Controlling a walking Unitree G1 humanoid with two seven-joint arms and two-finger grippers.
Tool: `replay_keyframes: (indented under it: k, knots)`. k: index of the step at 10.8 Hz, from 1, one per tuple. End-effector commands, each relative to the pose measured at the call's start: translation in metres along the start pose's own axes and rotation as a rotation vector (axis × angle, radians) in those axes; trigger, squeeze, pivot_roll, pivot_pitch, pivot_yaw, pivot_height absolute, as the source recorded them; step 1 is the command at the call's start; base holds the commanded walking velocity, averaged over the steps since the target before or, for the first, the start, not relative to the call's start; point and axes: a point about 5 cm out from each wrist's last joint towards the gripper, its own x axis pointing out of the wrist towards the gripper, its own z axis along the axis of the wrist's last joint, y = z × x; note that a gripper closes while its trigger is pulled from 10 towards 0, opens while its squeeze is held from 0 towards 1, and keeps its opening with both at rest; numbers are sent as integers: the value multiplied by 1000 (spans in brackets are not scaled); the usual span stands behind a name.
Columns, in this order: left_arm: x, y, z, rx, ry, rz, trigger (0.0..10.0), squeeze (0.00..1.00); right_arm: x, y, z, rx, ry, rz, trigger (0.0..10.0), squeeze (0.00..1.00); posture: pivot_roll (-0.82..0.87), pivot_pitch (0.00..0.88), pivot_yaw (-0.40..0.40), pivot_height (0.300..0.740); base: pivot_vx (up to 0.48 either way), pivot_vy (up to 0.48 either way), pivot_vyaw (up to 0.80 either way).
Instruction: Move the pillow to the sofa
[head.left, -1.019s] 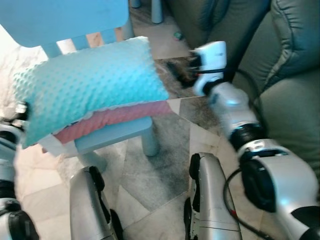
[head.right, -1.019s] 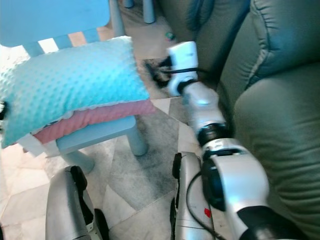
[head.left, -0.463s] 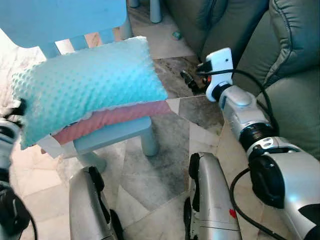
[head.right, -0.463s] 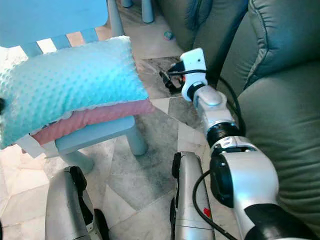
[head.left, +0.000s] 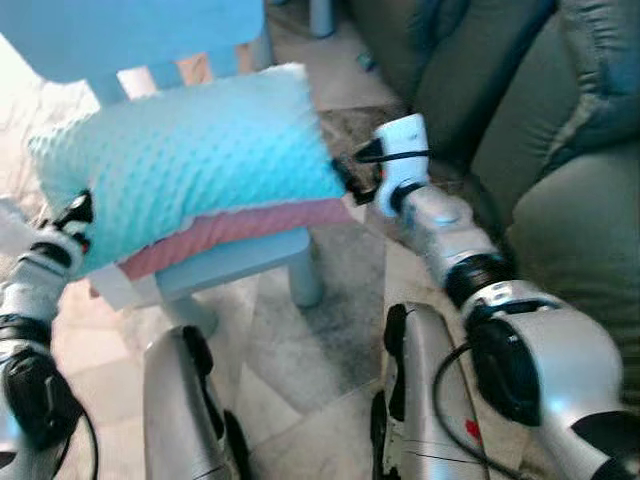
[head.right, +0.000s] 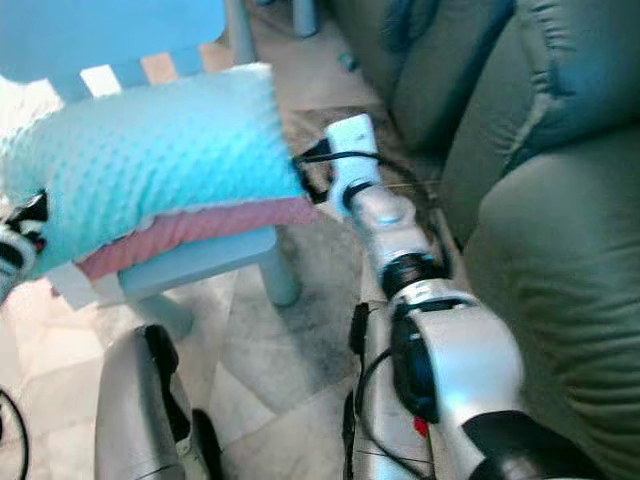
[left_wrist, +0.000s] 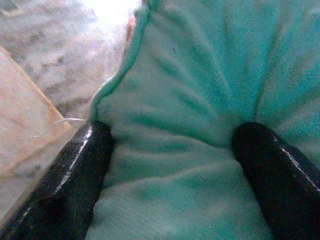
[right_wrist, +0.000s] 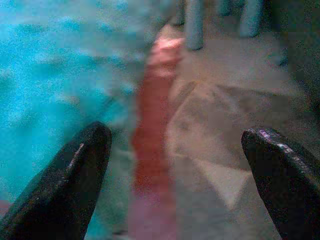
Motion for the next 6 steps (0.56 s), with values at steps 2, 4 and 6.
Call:
replay_keyframes:
  k: [2, 4, 6]
  knots:
    - [3, -9, -12, -55, 55, -42, 10000, 0, 6, 26, -6, 118, 30, 57, 10000, 0, 41, 359, 6, 436, 0, 0, 0]
    - [7, -21, -17, -83, 82, -95, 10000, 0, 10, 49, -6, 144, 32, 130, 10000, 0, 45, 361, 4, 436, 0, 0, 0]
    - [11, -42, -29, -112, 118, -171, 3333, 0, 13, 76, -5, 198, 21, 220, 5176, 0, 45, 358, 5, 436, 0, 0, 0]
